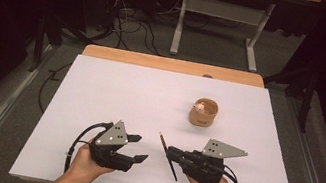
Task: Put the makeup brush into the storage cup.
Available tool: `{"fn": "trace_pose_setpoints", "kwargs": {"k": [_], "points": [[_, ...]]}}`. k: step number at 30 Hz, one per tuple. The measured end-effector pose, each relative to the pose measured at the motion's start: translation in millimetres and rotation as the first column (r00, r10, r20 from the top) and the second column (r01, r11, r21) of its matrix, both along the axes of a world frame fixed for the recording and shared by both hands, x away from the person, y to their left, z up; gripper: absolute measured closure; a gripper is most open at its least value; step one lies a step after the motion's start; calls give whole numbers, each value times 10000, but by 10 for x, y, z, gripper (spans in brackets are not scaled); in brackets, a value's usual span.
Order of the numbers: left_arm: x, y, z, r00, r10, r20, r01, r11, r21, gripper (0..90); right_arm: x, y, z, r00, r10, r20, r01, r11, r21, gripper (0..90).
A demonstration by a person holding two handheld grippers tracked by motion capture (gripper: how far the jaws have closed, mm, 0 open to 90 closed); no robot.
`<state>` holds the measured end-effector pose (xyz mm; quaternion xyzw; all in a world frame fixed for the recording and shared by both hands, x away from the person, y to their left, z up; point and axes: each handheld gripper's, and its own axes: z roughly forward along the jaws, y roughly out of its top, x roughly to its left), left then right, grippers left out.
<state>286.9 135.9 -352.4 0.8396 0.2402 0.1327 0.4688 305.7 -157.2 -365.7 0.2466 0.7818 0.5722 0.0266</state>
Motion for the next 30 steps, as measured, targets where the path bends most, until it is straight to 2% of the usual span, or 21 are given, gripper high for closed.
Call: {"fn": "trace_pose_setpoints", "kwargs": {"k": [8, 13, 24, 30], "points": [[-20, 165, 29, 9985, 543, -95, -545, 9983, -224, 399, 2, 10, -5, 10000, 61, 18, -61, 9999, -139, 854], [-53, 288, 63, 9951, 988, 0, -987, 9947, -298, 398, -2, 17, -2, 10000, 86, 45, -85, 9998, -185, 854], [-85, 546, 24, 9855, 1694, 29, -1689, 9840, -561, 397, 17, 8, -4, 10000, 38, 49, -36, 9995, -329, 854], [-59, 695, -21, 9781, 2077, -108, -2079, 9744, -860, 395, 24, -8, 3, 9999, 62, 135, -57, 9992, -391, 854]]}}
